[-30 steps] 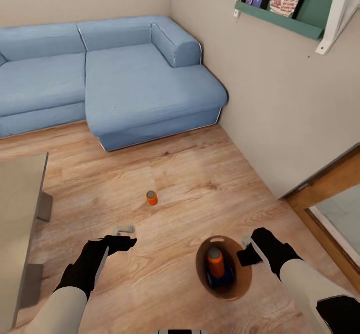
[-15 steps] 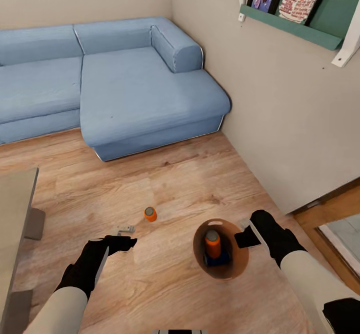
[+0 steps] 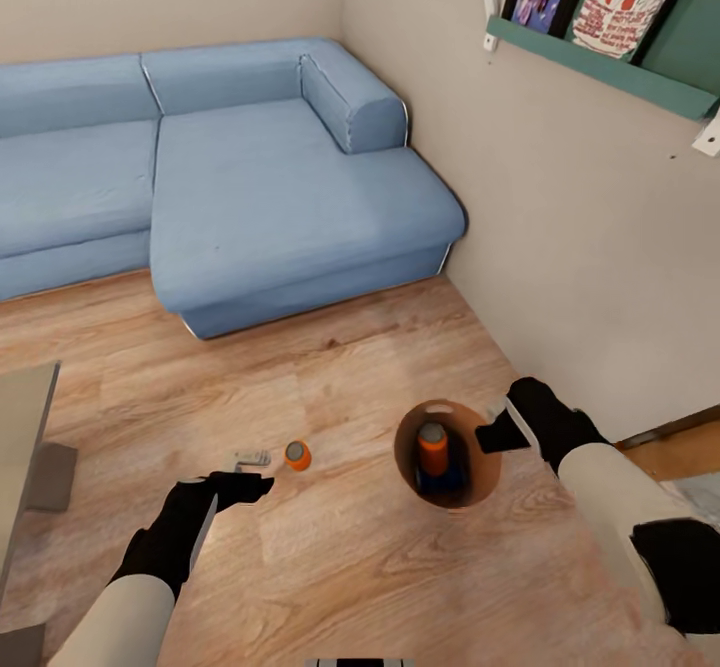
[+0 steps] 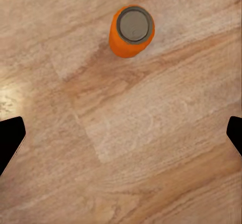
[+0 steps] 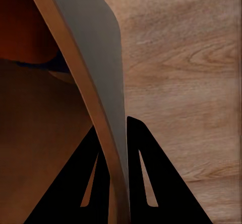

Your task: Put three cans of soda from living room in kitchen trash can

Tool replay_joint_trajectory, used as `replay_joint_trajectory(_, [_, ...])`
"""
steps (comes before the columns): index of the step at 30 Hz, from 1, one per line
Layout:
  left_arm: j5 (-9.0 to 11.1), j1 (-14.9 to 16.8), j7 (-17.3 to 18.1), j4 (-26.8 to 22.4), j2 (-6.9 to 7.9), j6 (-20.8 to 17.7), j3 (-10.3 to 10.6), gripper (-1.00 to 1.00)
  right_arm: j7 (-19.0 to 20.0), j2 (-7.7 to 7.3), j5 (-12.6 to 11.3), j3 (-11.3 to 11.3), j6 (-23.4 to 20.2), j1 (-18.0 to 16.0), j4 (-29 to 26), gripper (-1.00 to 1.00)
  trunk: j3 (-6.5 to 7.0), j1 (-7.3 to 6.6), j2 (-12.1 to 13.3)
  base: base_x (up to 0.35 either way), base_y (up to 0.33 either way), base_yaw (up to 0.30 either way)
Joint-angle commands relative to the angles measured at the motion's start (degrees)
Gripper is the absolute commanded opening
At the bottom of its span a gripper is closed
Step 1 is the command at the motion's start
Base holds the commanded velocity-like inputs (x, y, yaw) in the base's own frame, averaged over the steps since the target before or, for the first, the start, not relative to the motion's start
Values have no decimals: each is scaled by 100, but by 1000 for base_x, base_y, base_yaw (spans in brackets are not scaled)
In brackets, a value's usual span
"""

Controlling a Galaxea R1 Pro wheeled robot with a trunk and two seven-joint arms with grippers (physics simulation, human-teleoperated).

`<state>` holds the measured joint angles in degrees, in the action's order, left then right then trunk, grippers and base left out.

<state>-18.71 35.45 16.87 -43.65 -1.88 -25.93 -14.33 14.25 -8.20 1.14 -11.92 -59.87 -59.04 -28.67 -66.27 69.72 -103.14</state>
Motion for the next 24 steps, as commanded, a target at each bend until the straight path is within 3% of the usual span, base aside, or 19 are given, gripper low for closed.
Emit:
replay_joint_trajectory(1, [5, -3, 4, -1, 0, -2, 0, 100, 42, -1, -132, 5, -13, -116, 145, -100, 0, 0, 0, 231, 0, 0])
replay_joint_trajectory(8, [13, -10, 5, -3, -5, -11, 0, 100, 49, -166, -131, -3, -13, -436, 394, -100, 0, 0, 0, 106, 4, 0])
replay_joint_trajectory(13, [-25, -5, -4, -7, -15, -117, -8, 100, 51, -241, -125, -8, -13, -1192, 1225, -100, 0, 0, 0, 181, 3, 0])
replay_joint_trajectory(14, [-37, -1, -5, -7, -26, -312, -9, 100, 51, -270, -112, -15, -13, -1563, 1632, -100, 0, 0, 0, 57, 1, 0])
replay_joint_trajectory(17, [-29, 58, -8, -33, -41, -844, 6, 100, 52, -294, -102, -29, -13, -2008, 1989, -100, 0, 0, 0, 26, 0, 0])
replay_joint_trajectory(18, [-30, 226, -8, -25, -46, -1087, 13, 100, 52, -305, -99, -39, -13, -2234, 2097, -100, 0, 0, 0, 8, 0, 0])
replay_joint_trajectory(24, [-51, 514, -22, -5, -56, -1239, 27, 100, 52, -302, -90, -59, -13, -2647, 2255, -100, 3, 0, 0, 3, 0, 0])
